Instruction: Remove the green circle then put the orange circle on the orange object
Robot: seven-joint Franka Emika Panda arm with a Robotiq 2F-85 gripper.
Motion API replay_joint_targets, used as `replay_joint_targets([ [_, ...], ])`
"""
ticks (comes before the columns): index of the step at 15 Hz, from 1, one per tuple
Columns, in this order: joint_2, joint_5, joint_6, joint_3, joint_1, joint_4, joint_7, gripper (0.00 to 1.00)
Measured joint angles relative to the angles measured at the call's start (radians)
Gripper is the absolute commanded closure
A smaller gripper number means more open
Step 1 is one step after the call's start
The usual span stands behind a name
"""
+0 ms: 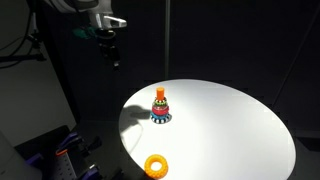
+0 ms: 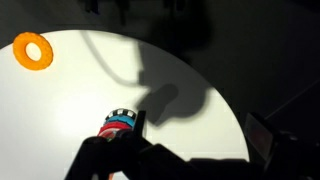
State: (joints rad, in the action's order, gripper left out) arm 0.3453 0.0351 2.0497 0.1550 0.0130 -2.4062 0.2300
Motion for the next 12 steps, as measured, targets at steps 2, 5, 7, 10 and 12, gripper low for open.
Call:
replay_joint_targets([
  [2, -0.08, -0.028, 0.07, -0.02, -0.018, 0.011, 0.002, 0.0],
  [5, -0.191, -0.056, 0.136, -0.05, -0.028, 0.045, 0.011, 0.0],
  [7, -0.248, -0.061, 0.146, -0.067, -0.029, 0.076, 0.015, 0.0],
  [10, -0.273, -0.061, 0.147, -0.072, -0.029, 0.099, 0.016, 0.0],
  [12, -0.273, -0.061, 0.147, -0.072, -0.029, 0.101, 0.017, 0.0],
])
